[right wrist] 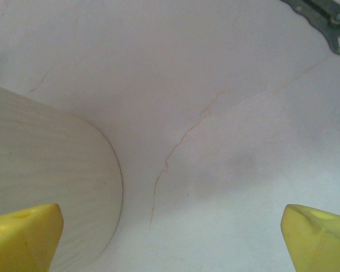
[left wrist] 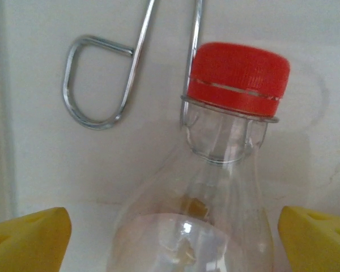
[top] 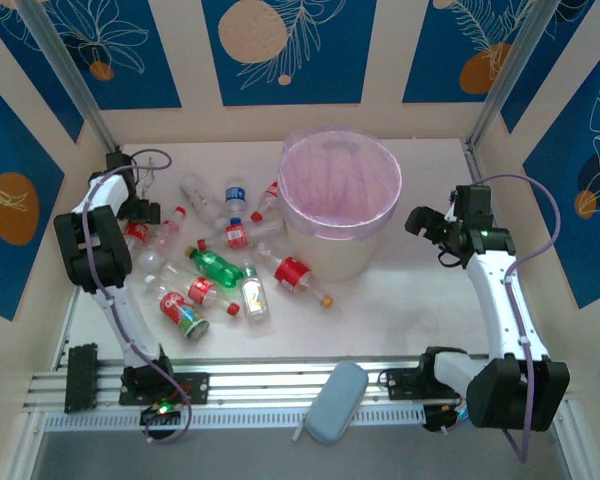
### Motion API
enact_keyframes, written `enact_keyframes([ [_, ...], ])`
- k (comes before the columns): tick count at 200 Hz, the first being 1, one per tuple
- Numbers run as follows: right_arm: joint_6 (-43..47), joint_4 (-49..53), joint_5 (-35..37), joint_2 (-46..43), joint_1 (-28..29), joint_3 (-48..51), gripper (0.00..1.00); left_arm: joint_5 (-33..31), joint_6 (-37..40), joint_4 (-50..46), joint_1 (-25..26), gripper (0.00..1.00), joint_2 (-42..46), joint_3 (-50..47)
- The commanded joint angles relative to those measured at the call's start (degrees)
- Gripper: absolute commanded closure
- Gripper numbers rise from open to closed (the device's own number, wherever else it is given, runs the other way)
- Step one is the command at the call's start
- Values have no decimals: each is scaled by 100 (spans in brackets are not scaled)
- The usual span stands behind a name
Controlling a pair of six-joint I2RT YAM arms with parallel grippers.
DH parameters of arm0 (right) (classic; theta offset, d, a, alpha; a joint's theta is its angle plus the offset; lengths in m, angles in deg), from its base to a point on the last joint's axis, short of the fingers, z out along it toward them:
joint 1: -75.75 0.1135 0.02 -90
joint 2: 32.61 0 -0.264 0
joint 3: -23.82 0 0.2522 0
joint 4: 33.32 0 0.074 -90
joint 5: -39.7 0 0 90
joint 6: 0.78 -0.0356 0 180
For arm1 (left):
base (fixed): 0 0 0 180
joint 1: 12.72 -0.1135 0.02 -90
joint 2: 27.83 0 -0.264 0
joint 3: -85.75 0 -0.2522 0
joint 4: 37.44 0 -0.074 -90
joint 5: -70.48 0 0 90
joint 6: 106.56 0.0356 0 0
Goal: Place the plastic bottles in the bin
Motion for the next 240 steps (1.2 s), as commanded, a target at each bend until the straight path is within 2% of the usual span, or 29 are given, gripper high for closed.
enact_keyframes([
  [1,-82,-28,66,-82,40,33,1,306,-59,-325,-117,13,-189,182],
  [26,-125,-28,-10,-91,56,37,1,287,-91,-371,-161,21,-249,284],
  [86,55,232,-87,-391,58,-175,1,75,-131,-357,-174,28,-232,342],
  [98,100,285,-147,-513,64,-224,1,33,-169,-342,-178,34,-115,319],
  [138,70,586,-494,-851,62,-385,1,202,-261,-353,-196,38,31,344],
  [172,161,1186,-636,-1133,124,-977,0,314,-371,-332,-201,43,182,318],
  [191,226,1453,-968,-1143,146,-1594,1,334,-474,-367,-200,44,401,261],
  [216,265,1249,-1668,-896,234,-2183,3,350,-585,-360,-209,54,775,337],
  [240,213,791,-2416,-416,716,-2583,5,686,-791,-520,-201,59,1036,582],
])
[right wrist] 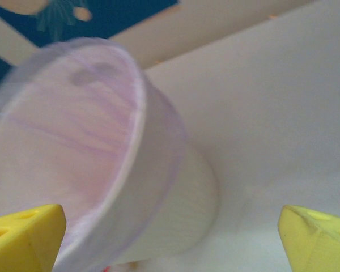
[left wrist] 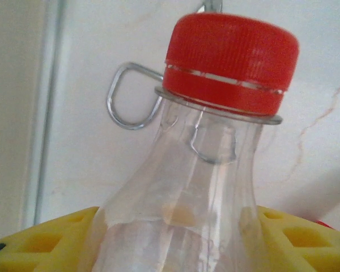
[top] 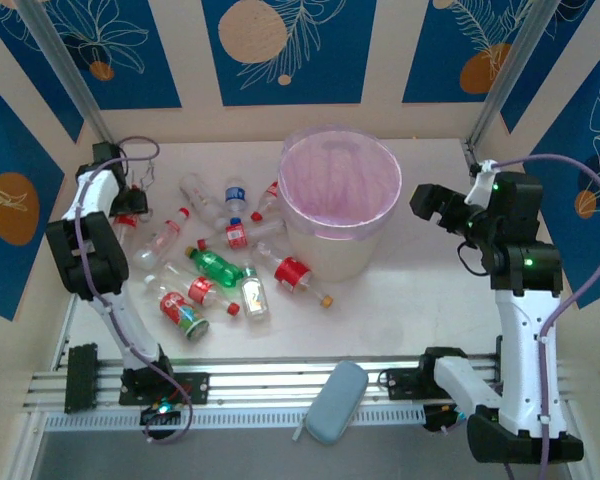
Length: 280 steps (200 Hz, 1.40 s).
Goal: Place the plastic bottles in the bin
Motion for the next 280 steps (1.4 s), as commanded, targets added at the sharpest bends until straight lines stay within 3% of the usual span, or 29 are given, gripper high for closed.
enact_keyframes([
  [1,56,-329,-1047,465,452,-344,5,411,-281,-261,-78,59,449,297],
  [43,434,-537,-346,1417,2522,-1470,5,1641,-764,-334,-66,64,1351,403],
  [70,627,-815,-77,2094,3561,-2031,5,2972,-1329,-258,-19,64,2141,323],
  [96,917,-962,86,2921,4356,-2682,6,4617,-2398,682,50,65,2983,-433],
  [121,1041,-1050,25,3770,4925,-3331,7,5292,-3202,1430,233,66,3518,-971],
  [163,881,-1365,-227,4978,5369,-4071,9,5947,-5311,3601,487,67,4203,-2176],
  [181,904,-1797,-375,5335,5463,-4127,9,6193,-5862,4277,596,66,4310,-2517],
  [249,584,-1853,-592,6639,5482,-5242,14,6259,-6136,4619,765,65,4331,-2804],
  [280,352,-2078,-601,6744,5448,-5293,27,6296,-6107,4652,863,65,4274,-2912],
])
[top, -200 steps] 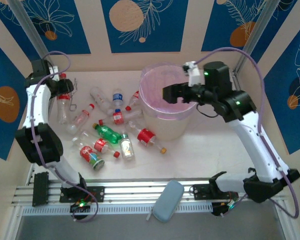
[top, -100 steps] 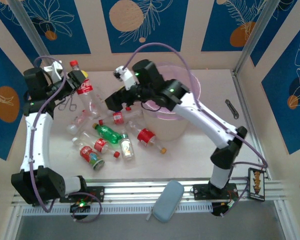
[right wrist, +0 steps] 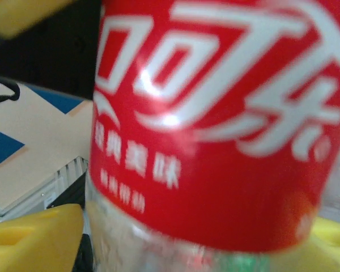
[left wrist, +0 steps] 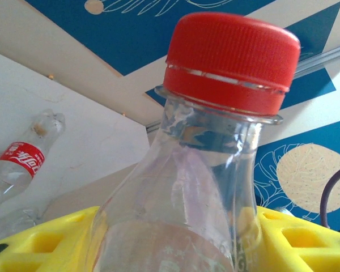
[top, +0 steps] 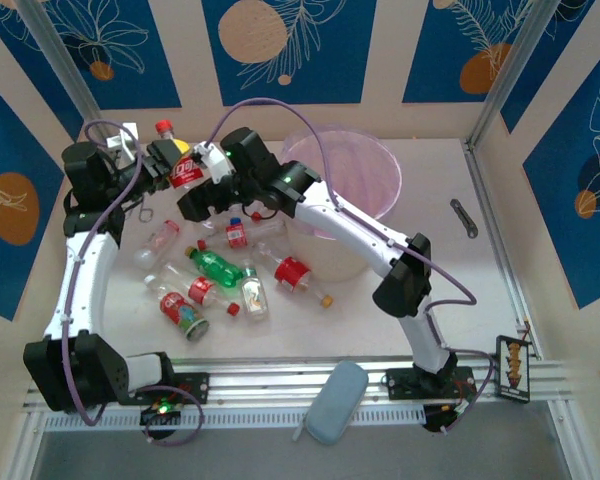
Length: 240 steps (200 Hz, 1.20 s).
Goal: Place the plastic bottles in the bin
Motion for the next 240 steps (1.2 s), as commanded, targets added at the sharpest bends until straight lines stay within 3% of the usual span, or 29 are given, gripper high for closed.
enact_keyframes([
  [1,-245,-266,-142,45,-6,-206,27,195,-86,276,85,65,58,-108],
  [16,-272,-297,-126,45,-6,-197,45,172,-44,258,85,65,31,-110],
  [28,-277,-279,-117,37,-7,-215,50,170,-75,305,85,58,32,-102],
  [76,-103,-103,5,-38,-58,-369,54,558,-224,849,-67,0,117,-24],
  [115,235,444,356,-68,-214,-1092,53,588,-587,1194,-592,0,290,113],
  [149,486,913,933,-279,-447,-1519,55,386,-195,770,-821,0,350,62],
  [167,610,1133,1103,-546,-580,-1507,55,26,646,-231,-824,0,358,85],
  [184,741,1398,1365,-826,-677,-1449,55,-722,1781,-1483,-797,1,444,155],
  [240,971,2101,1920,-1805,-1186,-585,56,-1908,3200,-2614,-681,3,433,-50],
])
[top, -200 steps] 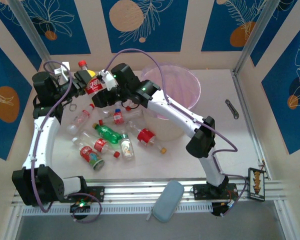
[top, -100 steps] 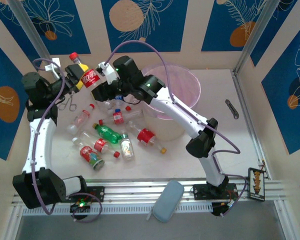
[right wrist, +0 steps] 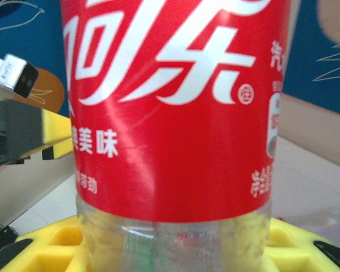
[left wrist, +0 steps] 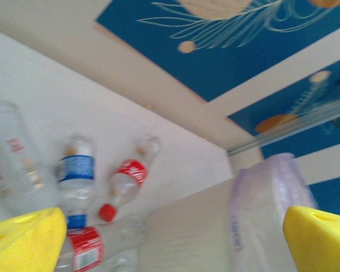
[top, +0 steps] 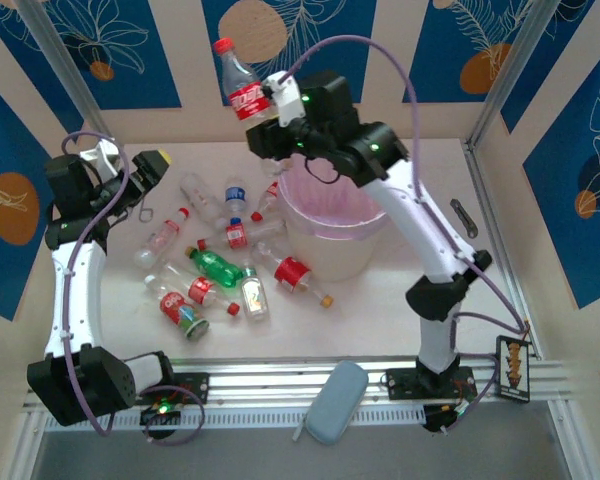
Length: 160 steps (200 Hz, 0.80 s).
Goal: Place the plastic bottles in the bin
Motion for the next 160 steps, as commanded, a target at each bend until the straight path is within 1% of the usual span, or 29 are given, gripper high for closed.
enact_keyframes([
  [1,244,503,363,-404,-188,355,56,-763,1007,-773,74,3,55,-102],
  [23,310,639,547,-805,-424,968,56,-1206,1293,-774,192,2,25,-465],
  [46,349,576,546,-1237,-631,1684,56,-1670,1625,-826,275,2,-63,-747],
  [71,406,513,544,-1540,-798,2368,56,-2205,2022,-963,344,2,-167,-847],
  [88,418,551,539,-1599,-890,2657,56,-2550,2263,-1135,371,1,-264,-789],
  [140,418,504,623,-1757,-1033,3474,57,-2552,2351,-1134,384,1,-370,-882],
  [160,417,378,647,-1909,-1103,3854,57,-2648,2380,-1142,390,1,-337,-886],
])
